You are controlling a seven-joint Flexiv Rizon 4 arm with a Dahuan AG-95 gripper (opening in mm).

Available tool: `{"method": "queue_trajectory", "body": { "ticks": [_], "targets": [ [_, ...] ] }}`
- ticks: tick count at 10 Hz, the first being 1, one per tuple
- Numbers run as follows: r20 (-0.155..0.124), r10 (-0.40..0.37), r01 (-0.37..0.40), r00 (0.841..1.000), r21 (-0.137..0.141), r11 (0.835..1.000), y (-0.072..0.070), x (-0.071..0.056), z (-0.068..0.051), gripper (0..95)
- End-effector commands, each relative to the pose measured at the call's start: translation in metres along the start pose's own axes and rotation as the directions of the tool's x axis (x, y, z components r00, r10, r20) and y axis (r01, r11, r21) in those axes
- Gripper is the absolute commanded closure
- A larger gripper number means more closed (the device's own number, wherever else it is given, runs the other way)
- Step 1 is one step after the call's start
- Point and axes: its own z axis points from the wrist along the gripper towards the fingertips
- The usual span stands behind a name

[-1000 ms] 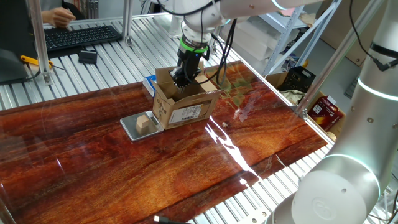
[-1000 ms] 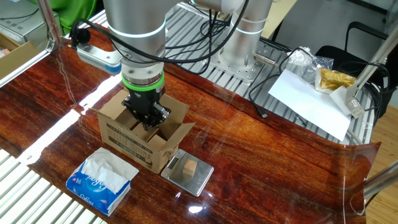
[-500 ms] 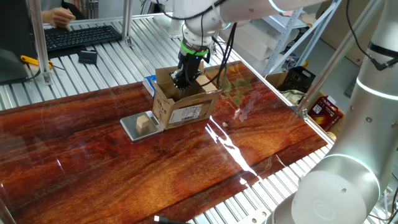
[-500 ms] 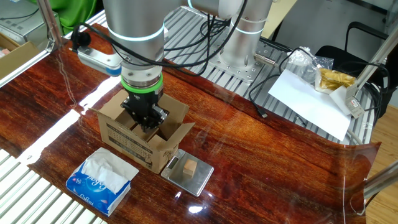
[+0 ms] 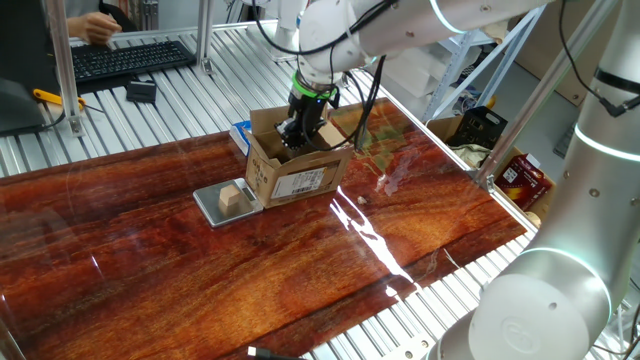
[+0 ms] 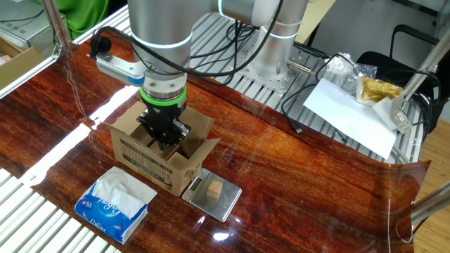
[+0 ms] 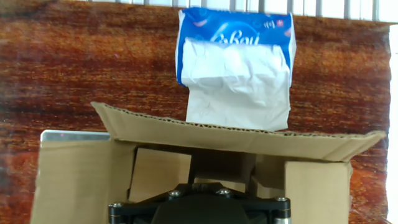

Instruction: Open a box

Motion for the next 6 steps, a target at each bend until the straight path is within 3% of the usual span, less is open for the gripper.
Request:
{"method": "queue_trajectory", "body": {
  "ticks": [1,3,6],
  "targets": [
    [0.008,-0.009,0.009,1.000,0.028,1.000,-0.0008,0.0017,0.0008,95.0],
    [0.017,-0.033,0.031,0.999,0.070,0.997,-0.0017,0.0017,0.0014,95.0],
    [0.031,-0.058,0.055,0.998,0.091,0.994,-0.0052,0.0010,0.0031,95.0]
  ]
}}
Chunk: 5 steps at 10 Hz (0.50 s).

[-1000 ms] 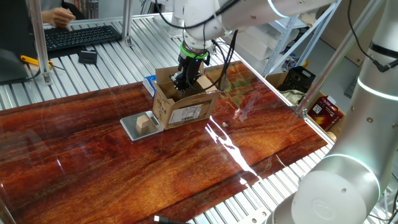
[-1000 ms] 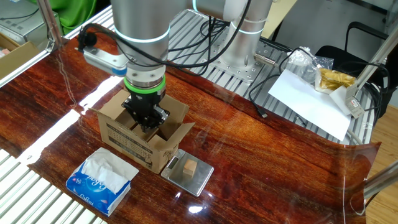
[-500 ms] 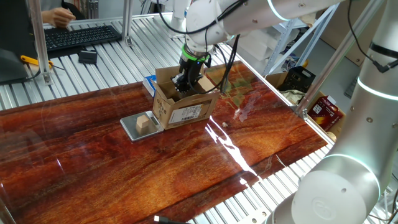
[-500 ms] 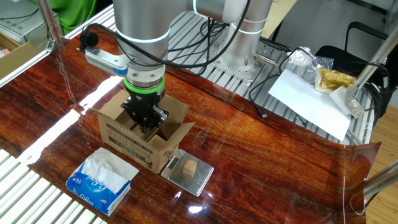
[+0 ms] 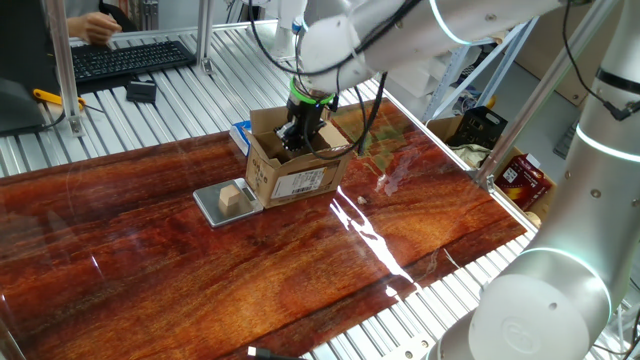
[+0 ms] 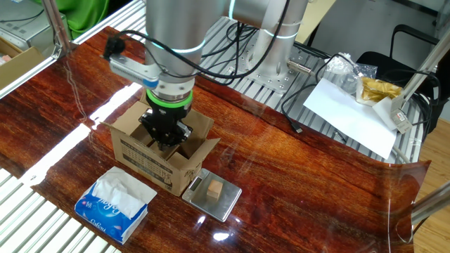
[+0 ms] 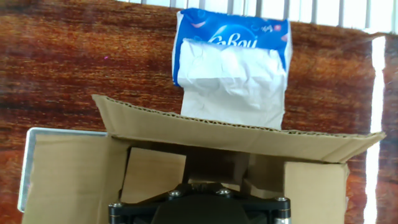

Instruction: Open a box

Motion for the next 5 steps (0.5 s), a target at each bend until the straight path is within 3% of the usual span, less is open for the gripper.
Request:
{"method": "queue_trajectory", "body": {
  "ticks": [1,3,5],
  "targets": [
    [0.008,-0.028,0.028,1.000,0.033,0.999,-0.0024,-0.0014,-0.0003,95.0],
    [0.020,-0.052,0.050,0.998,0.053,0.997,-0.0056,-0.0030,-0.0013,95.0],
    [0.030,-0.080,0.077,0.996,0.098,0.992,-0.0078,-0.0038,-0.0015,95.0]
  ]
}}
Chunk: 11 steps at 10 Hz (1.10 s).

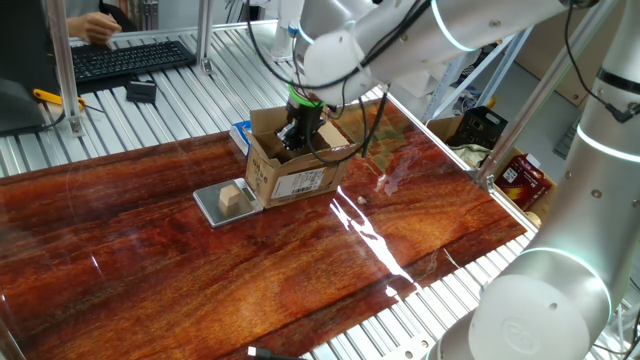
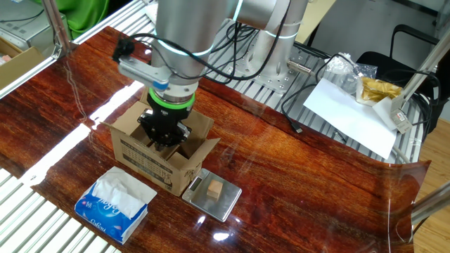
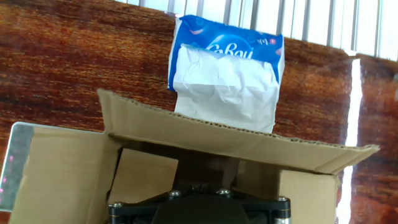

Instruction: Open a box

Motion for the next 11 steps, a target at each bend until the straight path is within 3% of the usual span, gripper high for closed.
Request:
{"method": "queue_trajectory", "body": {
  "ticks": [1,2,11],
  "targets": [
    [0.014,-0.049,0.048,0.999,0.075,0.996,-0.004,-0.002,-0.001,95.0],
    [0.015,-0.058,0.056,0.998,0.085,0.995,-0.005,-0.003,-0.001,95.0],
    [0.016,-0.075,0.074,0.997,0.084,0.994,-0.026,-0.012,0.001,95.0]
  ]
}}
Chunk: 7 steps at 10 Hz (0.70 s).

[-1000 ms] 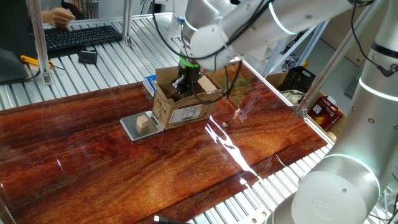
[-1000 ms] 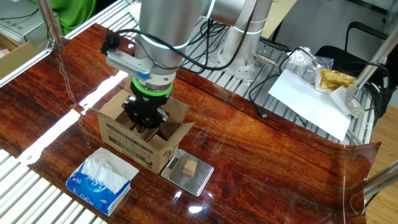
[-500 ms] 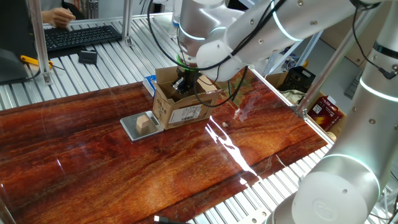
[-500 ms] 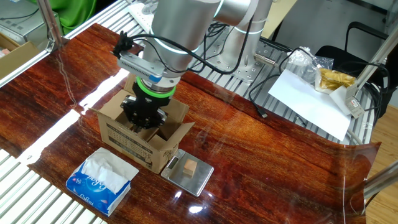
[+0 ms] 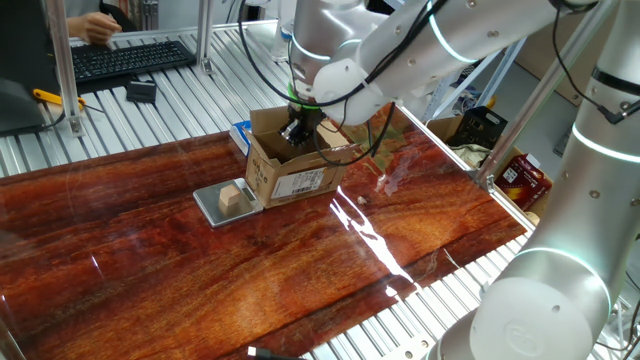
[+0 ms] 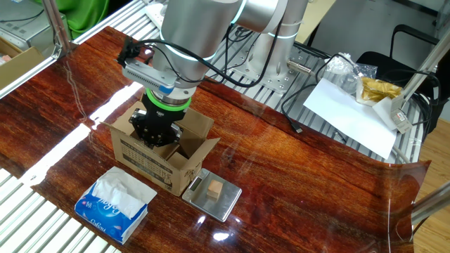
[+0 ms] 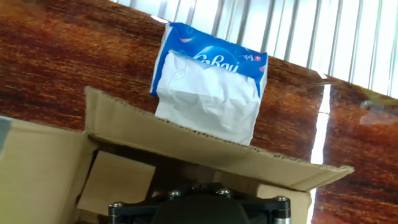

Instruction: Open a box

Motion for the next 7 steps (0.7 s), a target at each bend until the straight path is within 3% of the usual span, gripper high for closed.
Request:
{"method": "queue_trajectory", "body": {
  "ticks": [1,7],
  "targets": [
    [-0.007,0.000,0.000,1.000,-0.003,1.000,-0.004,-0.001,-0.003,95.0],
    [-0.024,-0.001,0.001,1.000,-0.002,1.000,-0.024,-0.007,-0.012,95.0]
  ]
}}
